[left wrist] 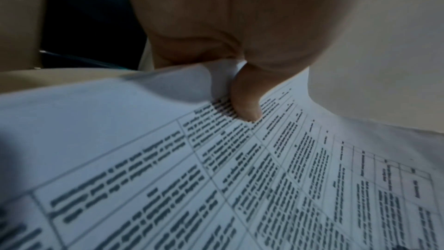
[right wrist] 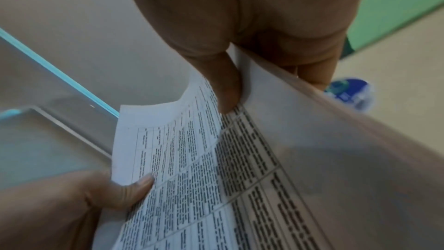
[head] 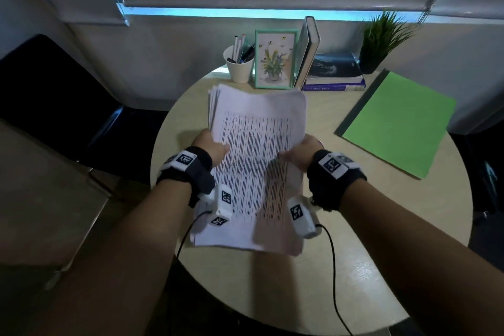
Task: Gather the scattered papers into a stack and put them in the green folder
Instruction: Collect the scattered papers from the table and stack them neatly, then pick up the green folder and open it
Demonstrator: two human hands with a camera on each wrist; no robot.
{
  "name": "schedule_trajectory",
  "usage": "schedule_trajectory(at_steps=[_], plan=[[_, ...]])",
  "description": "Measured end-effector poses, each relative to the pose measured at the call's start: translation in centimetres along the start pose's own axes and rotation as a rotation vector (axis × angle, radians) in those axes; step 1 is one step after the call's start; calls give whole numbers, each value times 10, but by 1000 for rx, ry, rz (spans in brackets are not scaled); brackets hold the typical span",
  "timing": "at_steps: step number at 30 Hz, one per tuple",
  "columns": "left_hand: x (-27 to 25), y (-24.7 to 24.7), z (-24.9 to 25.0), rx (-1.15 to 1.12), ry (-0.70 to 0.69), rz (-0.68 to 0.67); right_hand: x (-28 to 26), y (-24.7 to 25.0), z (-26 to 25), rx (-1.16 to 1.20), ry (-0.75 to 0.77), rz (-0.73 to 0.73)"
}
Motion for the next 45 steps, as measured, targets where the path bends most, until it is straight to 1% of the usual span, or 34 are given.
schedule_trajectory(at_steps=[3,6,7,10,12,14,17,21,25,30,36,39,41,43,45], plan=[[-1,-20,-28,131,100,-65,-2,-27,29,6,-122,-73],[3,-42,-57,219,181,-73,-5,-50,56,-93,-133,-121],[5,-49,-65,246,187,-74,-6,-56,64,-128,-128,-117],[7,-61,-80,313,149,-22,-7,-70,80,-207,-121,-91],[7,-66,-86,309,115,-51,-7,-72,85,-249,-119,-85],[12,-68,-91,300,88,-32,-5,-71,87,-264,-105,-66],[11,-66,-93,286,82,21,-4,-68,91,-284,-95,-37],[9,-60,-95,342,128,62,-4,-65,97,-345,-79,14],[13,-55,-96,369,111,68,-3,-63,100,-433,-36,27],[17,-51,-92,310,96,49,0,-64,101,-470,-26,4],[14,-53,-85,349,45,90,6,-60,104,-434,-27,-5],[12,-54,-80,351,45,108,8,-55,107,-401,-18,35],[10,-54,-74,349,28,153,9,-51,109,-392,-16,69],[7,-56,-66,325,-14,189,9,-42,111,-376,-31,108],[5,-59,-53,315,-85,211,9,-29,117,-348,-62,149]])
Point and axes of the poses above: each hand's wrist, its own x-axis towards the middle knuckle, its own y-axis out of the back of the hand, z = x × y, the point moved 1 cm from there along x, towards the middle knuckle, and after that the axes turned 9 degrees about y, right-handed, at the moved point
